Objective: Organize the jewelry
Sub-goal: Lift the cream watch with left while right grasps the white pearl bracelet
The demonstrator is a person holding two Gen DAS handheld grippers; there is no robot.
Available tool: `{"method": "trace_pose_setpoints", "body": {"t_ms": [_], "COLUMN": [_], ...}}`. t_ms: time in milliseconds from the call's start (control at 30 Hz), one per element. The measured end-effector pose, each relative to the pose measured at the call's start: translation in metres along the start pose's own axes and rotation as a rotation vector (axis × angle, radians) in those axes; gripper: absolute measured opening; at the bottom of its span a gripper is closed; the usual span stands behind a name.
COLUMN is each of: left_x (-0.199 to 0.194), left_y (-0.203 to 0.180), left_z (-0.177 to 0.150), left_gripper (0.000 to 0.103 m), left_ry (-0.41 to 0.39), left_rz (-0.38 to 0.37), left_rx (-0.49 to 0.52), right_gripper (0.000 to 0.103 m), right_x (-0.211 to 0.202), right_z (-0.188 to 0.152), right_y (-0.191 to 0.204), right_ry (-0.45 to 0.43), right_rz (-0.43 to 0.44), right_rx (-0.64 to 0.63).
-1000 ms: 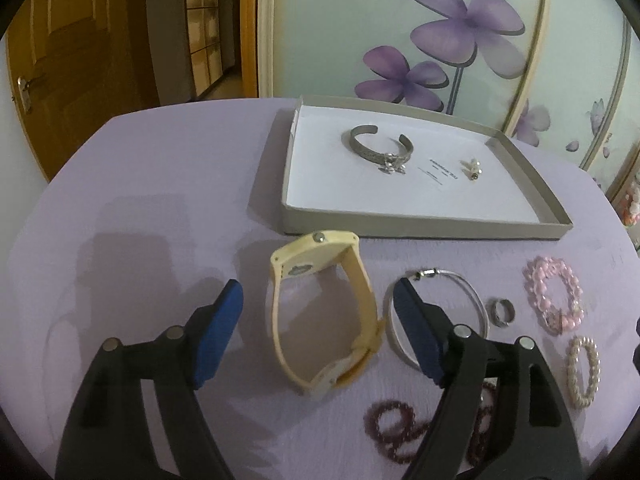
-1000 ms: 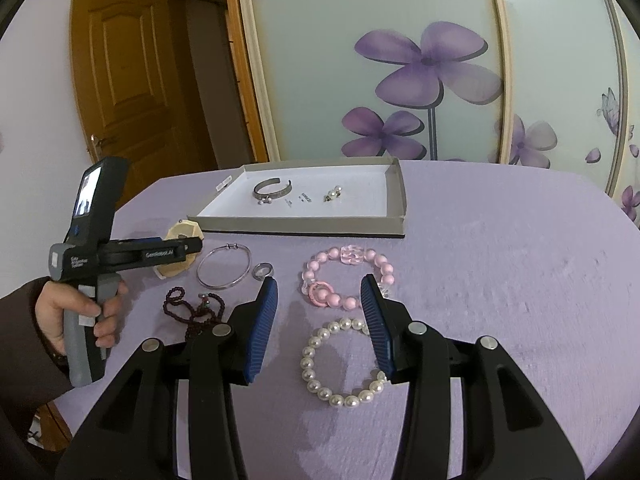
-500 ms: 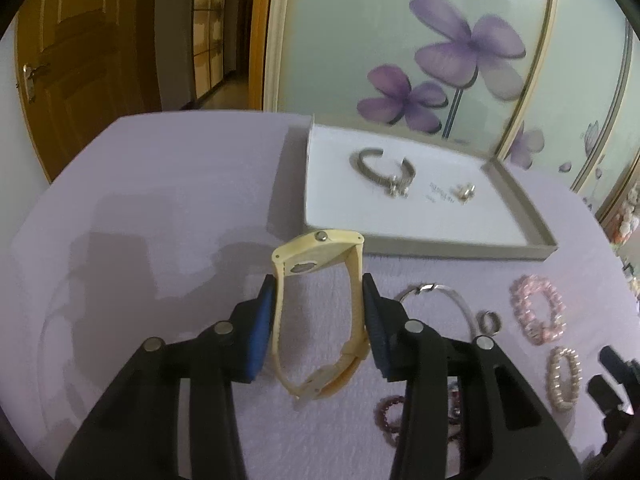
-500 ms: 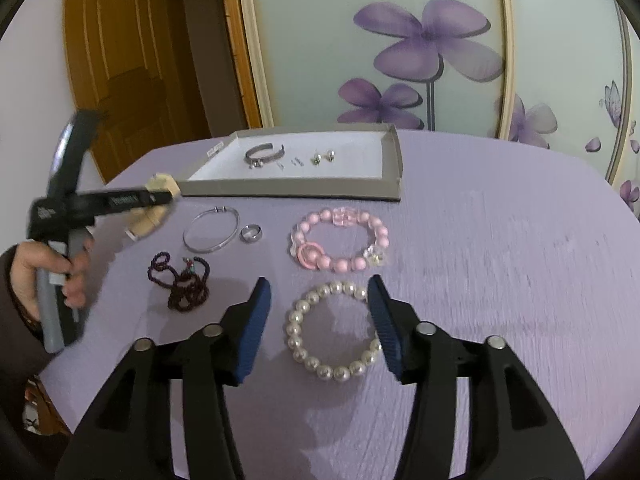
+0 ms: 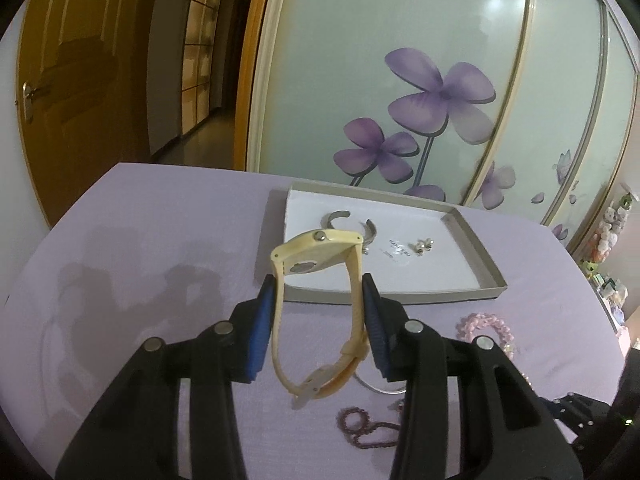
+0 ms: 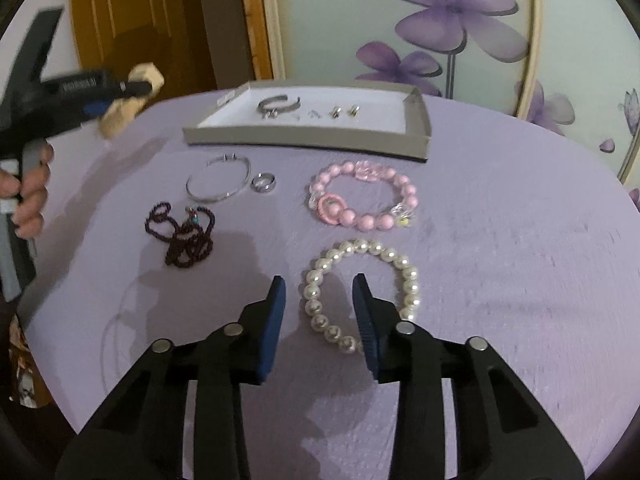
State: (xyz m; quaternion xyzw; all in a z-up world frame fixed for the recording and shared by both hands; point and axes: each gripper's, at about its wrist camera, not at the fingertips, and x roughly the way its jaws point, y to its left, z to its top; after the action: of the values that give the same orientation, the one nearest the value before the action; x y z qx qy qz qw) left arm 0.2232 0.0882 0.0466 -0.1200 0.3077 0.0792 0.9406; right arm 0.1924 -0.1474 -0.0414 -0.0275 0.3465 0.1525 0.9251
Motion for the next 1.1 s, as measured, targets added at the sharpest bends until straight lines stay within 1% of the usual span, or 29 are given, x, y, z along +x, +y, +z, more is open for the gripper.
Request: {"method": "trace_pose_setpoints", "body": {"t_ms": [100,200,267,633,833,1100], "left_x": [-0.002,-0.001,-0.003,-0.005,-0.004,0.000], "left_y": [-0.002,-0.002,-0.002,-0.003,-0.001,-0.001], "left_z": [0.001,0.001,0.001,0.006,0.012,0.018], "left_gripper": [0.042,0.042,0.042,0.042,0.042,0.042], "left_ry": [-0.004,-0.004,-0.006,-0.012,-0.020,-0.024], "left_rz": [-0.004,-0.006,-0.005,-0.002,0.001,0.002], "left_rx": [0.001,0.001,0.003,0.006,0.008,0.012], "right_gripper": [0.010,0.010,0.010,0.010,0.010,0.010], "right_x": [0.001,0.000,-0.004,-0.052,-0.061,-0.060], "right_z": [-0.001,-0.003,-0.003,0.028,0.049,0.072], "right_y": [0.007,0.006,0.001,-0.016,-0.017,-0.015], "right_ry": [0.017,0.021,0.002,-0.176,-0.238,-0.285], "right_rz": [-0.009,-0.004,0.010,0.063,0.083,0.078], "right_rx": [-0.035,-0.026,0.005,0.076,0.064,0.041]}}
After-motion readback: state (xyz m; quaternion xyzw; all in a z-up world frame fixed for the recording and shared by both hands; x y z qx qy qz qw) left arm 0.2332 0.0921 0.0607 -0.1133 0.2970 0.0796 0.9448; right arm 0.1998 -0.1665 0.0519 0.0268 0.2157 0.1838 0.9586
